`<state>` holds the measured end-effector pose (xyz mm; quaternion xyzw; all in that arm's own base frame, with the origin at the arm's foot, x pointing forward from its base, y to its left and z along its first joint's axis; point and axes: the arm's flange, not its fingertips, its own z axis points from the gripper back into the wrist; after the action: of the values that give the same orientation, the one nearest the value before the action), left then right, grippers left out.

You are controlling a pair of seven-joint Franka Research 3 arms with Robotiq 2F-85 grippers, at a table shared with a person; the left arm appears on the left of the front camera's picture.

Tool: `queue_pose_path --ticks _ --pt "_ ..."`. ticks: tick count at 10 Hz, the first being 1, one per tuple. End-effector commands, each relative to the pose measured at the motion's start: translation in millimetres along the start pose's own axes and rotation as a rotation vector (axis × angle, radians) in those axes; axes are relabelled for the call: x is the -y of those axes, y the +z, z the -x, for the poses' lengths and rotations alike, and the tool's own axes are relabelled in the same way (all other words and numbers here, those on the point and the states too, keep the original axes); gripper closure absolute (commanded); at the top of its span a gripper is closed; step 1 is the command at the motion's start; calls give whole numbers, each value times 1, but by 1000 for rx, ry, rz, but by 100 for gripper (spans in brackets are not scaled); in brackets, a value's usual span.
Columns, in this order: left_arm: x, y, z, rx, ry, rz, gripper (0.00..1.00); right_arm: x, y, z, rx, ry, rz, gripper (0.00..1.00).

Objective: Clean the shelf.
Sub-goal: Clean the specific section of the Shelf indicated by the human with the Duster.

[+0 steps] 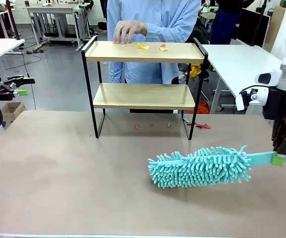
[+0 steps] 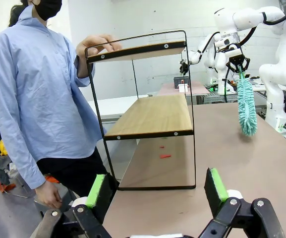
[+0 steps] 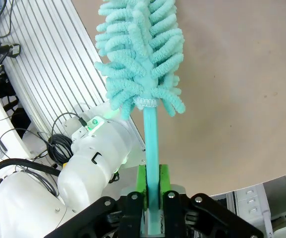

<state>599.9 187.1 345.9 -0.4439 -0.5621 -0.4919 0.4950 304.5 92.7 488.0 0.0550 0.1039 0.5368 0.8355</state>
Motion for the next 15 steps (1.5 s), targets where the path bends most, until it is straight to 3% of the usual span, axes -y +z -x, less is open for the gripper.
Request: queue_pose_path --ticks 1,4,6,8,10,11,15 --pt "2 -1 -2 -4 -12 7 0 -1 1 -3 20 -14 -6 87" --pt "2 -1 -2 -4 -12 7 0 0 0 0 0 0 0 87" --pt "2 -1 -2 -4 -12 7 0 -20 22 -4 104 20 -4 87" --pt "2 -1 -2 -4 -12 7 0 -64 65 -10 219 0 40 87" --pt "2 -1 -2 -4 -12 7 0 -108 114 -40 326 -233 18 87" --pt "2 -1 -2 -4 -12 7 0 -127 137 -61 351 -280 33 87" --pt "2 -1 -2 -4 -12 7 0 -182 217 -154 601 -557 203 87"
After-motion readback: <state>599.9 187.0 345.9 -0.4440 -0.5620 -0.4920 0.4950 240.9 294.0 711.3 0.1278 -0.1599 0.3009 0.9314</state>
